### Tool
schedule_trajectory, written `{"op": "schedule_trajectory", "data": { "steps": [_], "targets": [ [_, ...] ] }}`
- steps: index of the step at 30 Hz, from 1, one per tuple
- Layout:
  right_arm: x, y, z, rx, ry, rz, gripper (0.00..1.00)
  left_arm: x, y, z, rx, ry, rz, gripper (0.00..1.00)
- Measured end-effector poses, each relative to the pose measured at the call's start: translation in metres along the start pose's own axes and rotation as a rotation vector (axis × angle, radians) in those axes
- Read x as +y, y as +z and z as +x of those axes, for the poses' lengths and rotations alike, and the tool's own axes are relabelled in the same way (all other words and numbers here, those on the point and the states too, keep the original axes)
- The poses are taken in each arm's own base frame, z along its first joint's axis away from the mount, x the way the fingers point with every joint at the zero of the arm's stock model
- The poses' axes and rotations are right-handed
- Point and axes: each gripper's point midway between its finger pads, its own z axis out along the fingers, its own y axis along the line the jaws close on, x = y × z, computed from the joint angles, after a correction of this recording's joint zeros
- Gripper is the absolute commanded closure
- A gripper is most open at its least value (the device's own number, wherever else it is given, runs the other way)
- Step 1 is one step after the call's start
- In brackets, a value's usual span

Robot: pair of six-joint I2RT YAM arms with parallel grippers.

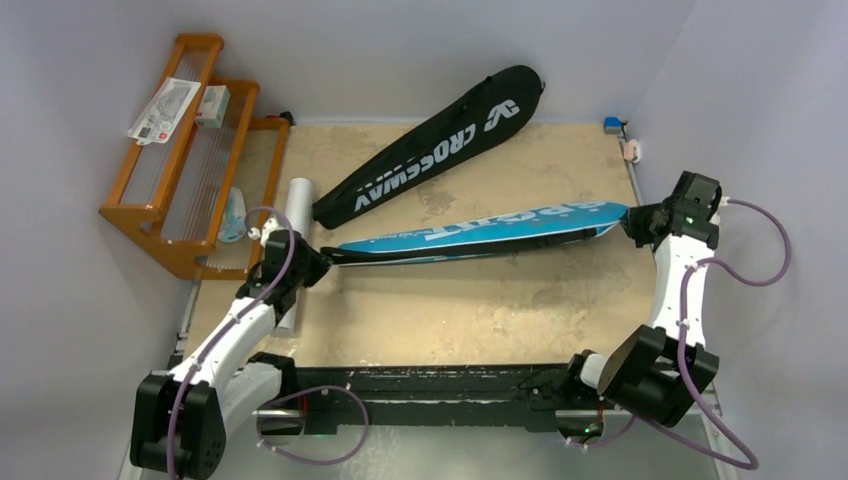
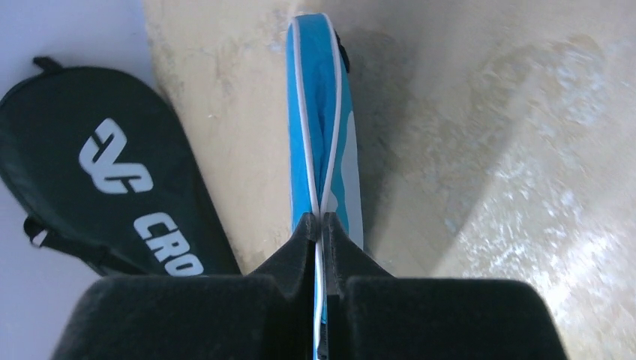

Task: Pack up the badminton gear
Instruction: Zip the racket bag at the center of the board.

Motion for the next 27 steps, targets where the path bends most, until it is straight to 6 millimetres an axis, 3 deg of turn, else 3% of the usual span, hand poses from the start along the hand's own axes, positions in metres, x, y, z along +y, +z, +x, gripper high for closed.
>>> {"op": "schedule_trajectory", "data": {
  "steps": [5,10,16,20,21,24,25,27],
  "targets": [
    [0.027,0.010,0.005,0.051,-0.096,-0.169,1.00,0.004,-0.003,-0.003,-0.039,-0.043,0.011,1.00],
    [0.070,0.021,0.009,0.115,-0.163,-0.372,1.00,0.005,-0.001,-0.005,-0.073,-0.081,0.027,1.00],
    [0.141,0.036,0.026,0.215,-0.235,-0.602,1.00,0.002,0.002,-0.018,-0.138,-0.107,0.034,1.00],
    [0.188,0.024,0.035,0.230,-0.278,-0.814,0.97,0.002,0.003,-0.029,-0.191,-0.113,0.028,1.00],
    [0.192,0.021,0.036,0.232,-0.279,-0.849,0.83,0.003,0.002,-0.030,-0.201,-0.114,0.029,0.93],
    [0.188,0.026,0.033,0.242,-0.259,-0.852,0.42,0.009,0.000,-0.031,-0.231,-0.113,0.031,0.44],
    [0.185,0.033,0.029,0.240,-0.249,-0.829,0.34,0.011,0.000,-0.031,-0.238,-0.112,0.029,0.34],
    [0.174,0.050,0.021,0.232,-0.232,-0.761,0.15,0.013,0.002,-0.030,-0.230,-0.110,0.024,0.24]
  ]
}}
